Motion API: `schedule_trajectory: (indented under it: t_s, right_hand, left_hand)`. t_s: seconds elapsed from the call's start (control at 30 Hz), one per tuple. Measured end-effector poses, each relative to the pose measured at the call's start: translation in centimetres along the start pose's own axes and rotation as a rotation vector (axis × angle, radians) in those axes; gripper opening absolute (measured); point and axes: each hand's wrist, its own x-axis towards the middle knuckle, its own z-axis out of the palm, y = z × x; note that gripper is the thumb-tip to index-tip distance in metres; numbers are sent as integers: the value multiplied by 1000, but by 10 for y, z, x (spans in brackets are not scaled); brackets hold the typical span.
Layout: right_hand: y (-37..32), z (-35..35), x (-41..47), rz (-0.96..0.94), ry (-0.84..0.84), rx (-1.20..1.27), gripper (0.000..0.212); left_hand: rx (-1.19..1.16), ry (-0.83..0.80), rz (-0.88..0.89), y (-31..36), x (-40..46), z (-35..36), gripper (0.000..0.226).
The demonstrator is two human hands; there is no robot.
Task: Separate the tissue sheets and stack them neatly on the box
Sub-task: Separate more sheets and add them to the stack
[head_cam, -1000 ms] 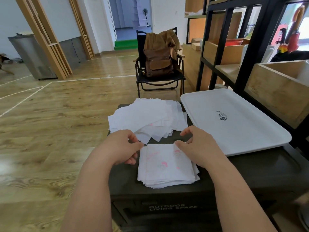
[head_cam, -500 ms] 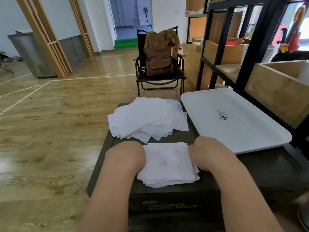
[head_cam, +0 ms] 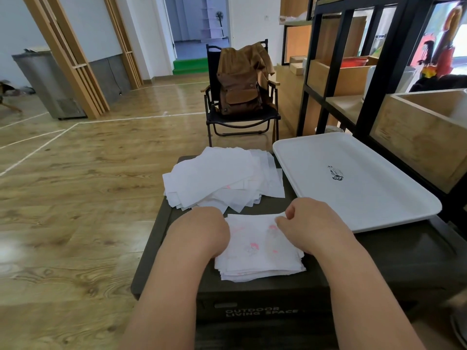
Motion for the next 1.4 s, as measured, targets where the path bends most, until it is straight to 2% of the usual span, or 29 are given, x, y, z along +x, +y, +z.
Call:
schedule_trajectory:
  t_s: [0.17, 0.27, 0.37, 0.53, 0.73, 0.9, 1.03, 1.17, 1.27, 1.4]
  right_hand:
    - [3, 1, 2, 4, 97, 64, 8]
    - [6, -3, 3, -11, 184, 122, 15]
    - [4, -6, 2, -59, 104, 271, 18]
    - [2, -12, -5, -102, 4, 444, 12]
    - [4, -13, -3, -89, 31, 623, 12]
    - [5, -11, 0, -48, 43, 591, 16]
    - [6, -13, 0, -59, 32, 601, 15]
    - [8, -17, 1, -44, 18, 624, 15]
    - [10, -13, 2, -29, 12, 560, 17]
    - [11, -1, 5, 16, -31, 353, 15]
  left_hand:
    - [-65, 43, 29, -4, 3, 4, 39]
    - [-121, 160, 15, -13, 4, 6, 36]
    - [-319, 265, 45, -18, 9, 7, 31]
    - [-591, 99, 147, -26, 12, 10, 44]
    - [-739, 74, 239, -41, 22, 11, 17]
    - [-868, 99, 243, -44, 22, 9, 18]
    - [-895, 207, 252, -44, 17, 4, 26]
    - [-889, 126, 288, -42, 11, -2, 19]
    - [-801, 113, 229, -37, 16, 4, 11]
    - [-604, 95, 120, -32, 21, 14, 8]
